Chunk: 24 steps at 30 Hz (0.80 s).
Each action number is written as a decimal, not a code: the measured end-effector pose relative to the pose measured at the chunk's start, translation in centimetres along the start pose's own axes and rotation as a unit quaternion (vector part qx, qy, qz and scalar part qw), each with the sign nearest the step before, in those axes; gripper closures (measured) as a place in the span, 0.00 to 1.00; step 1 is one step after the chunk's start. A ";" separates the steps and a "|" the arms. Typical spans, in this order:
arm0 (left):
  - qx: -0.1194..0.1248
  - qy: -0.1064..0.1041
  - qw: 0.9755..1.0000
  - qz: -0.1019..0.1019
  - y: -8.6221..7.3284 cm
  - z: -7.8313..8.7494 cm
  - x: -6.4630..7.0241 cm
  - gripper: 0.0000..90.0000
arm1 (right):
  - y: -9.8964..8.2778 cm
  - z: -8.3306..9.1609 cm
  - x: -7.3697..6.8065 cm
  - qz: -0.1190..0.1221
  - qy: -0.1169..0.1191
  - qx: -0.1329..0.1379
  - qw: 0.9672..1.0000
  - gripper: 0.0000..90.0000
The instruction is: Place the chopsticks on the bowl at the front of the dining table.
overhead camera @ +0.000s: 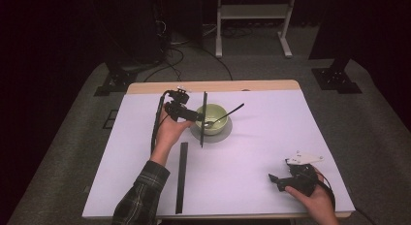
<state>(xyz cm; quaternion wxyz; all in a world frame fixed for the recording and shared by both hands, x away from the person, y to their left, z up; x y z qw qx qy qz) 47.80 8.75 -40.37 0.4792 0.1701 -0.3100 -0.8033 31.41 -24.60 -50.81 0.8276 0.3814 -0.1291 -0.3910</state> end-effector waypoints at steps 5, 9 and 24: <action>0.013 -0.015 1.000 -0.017 -1.4 1.6 0.5 0.15 | 0.0 0.0 0.0 0.000 0.000 0.000 1.000 0.13; 0.023 -0.038 0.999 -0.025 -2.4 2.8 0.9 0.26 | 0.0 0.0 0.0 0.000 0.000 0.000 1.000 0.13; 0.031 -0.116 0.989 -0.083 -6.4 5.8 2.8 1.00 | 0.0 0.0 0.0 0.000 0.000 0.000 1.000 0.13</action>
Point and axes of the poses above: each handheld gripper's, and its own axes: z roughly backward along the jaws, y roughly out of its top, x roughly to its right, the point moved 6 cm from there along -z, roughly forward along the jaws, and after that the axes turned 7 degrees about y, right-handed, at the moved point
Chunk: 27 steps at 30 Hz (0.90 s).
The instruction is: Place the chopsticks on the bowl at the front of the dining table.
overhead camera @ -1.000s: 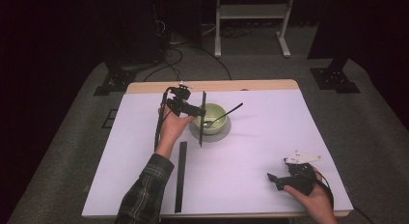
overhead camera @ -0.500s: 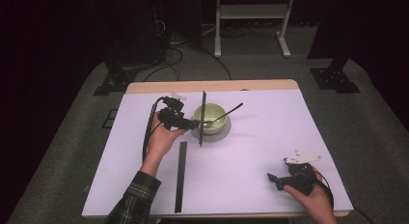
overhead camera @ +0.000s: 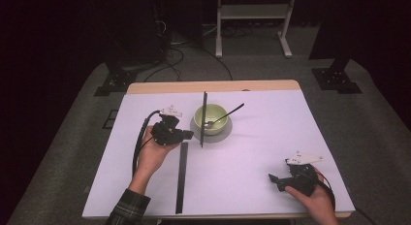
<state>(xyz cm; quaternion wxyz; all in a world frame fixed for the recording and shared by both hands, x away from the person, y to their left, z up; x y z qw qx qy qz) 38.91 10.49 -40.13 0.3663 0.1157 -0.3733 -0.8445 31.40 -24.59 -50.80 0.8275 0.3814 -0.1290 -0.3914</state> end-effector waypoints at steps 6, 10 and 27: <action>-0.002 -0.025 1.000 -0.018 -1.5 -0.4 1.6 1.00 | 0.0 0.0 0.0 0.000 0.000 0.000 1.000 0.13; -0.005 -0.039 0.999 -0.021 -2.5 -0.8 2.6 1.00 | 0.0 0.0 0.0 0.000 0.000 0.000 1.000 0.13; -0.017 -0.050 0.998 -0.025 -3.0 -2.7 2.9 1.00 | 0.0 0.0 0.0 0.000 0.000 0.000 1.000 0.13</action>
Point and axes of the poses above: each handheld gripper's, and its own axes: z roughly backward along the jaws, y roughly out of its top, x roughly to its right, the point moved 6 cm from there along -z, roughly forward along the jaws, and after that the axes turned 7 degrees about y, right-handed, at the moved point
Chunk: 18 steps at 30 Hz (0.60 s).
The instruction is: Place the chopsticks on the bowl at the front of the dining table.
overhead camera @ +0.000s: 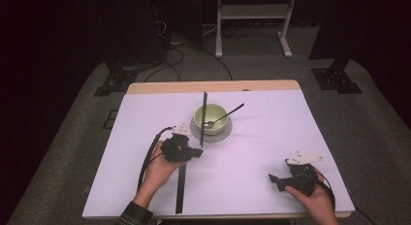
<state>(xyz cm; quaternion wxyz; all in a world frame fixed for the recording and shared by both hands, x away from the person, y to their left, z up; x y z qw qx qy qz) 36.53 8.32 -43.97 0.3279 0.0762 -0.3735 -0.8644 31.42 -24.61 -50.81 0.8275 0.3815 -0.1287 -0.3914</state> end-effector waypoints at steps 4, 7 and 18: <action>0.002 0.001 1.000 0.004 0.2 -0.2 -0.3 1.00 | 0.0 0.0 0.0 0.000 0.000 0.000 1.000 0.13; 0.000 0.003 1.000 0.005 0.2 -0.2 -0.4 1.00 | 0.0 0.0 0.0 0.000 0.000 0.000 1.000 0.13; 0.001 0.001 1.000 0.005 0.4 -0.3 -0.4 1.00 | 0.0 0.0 0.0 0.000 0.000 0.000 1.000 0.13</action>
Point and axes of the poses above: each handheld gripper's, and its own axes: z roughly backward along the jaws, y roughly out of its top, x roughly to its right, the point moved 6 cm from there along -z, roughly forward along the jaws, and after that the axes turned 7 degrees about y, right-handed, at the moved point
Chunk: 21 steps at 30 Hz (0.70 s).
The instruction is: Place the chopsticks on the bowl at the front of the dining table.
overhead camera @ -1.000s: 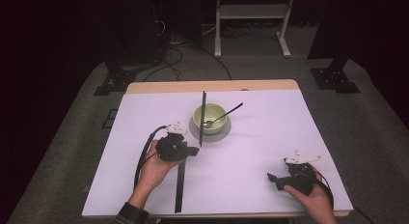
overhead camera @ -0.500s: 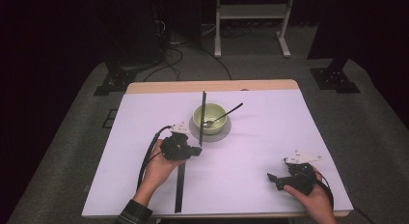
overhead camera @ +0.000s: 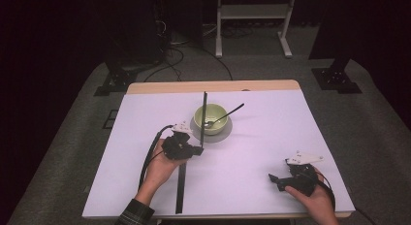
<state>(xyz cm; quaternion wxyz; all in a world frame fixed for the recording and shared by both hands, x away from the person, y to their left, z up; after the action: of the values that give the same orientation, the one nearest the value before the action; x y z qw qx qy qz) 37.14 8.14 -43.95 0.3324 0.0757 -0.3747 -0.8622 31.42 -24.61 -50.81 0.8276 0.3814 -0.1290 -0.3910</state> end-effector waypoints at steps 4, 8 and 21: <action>0.001 0.002 1.000 0.003 0.1 -0.1 -0.3 1.00 | 0.0 0.0 0.0 0.000 0.000 0.000 1.000 0.13; 0.001 0.003 1.000 0.002 0.1 -0.1 -0.4 1.00 | 0.0 0.0 0.0 0.000 0.000 0.000 1.000 0.13; 0.003 0.004 1.000 0.000 0.3 0.0 -0.4 1.00 | 0.0 0.0 0.0 0.000 0.000 0.000 1.000 0.13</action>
<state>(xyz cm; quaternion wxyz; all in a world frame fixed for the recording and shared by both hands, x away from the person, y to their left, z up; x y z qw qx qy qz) 37.63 8.22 -43.82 0.3341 0.0802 -0.3755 -0.8608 31.41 -24.61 -50.81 0.8276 0.3813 -0.1288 -0.3913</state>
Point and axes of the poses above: each handheld gripper's, and its own axes: z roughly backward along the jaws, y roughly out of its top, x roughly to its right, the point moved 6 cm from there along -z, roughly forward along the jaws, and after that the axes turned 7 degrees about y, right-handed, at the moved point
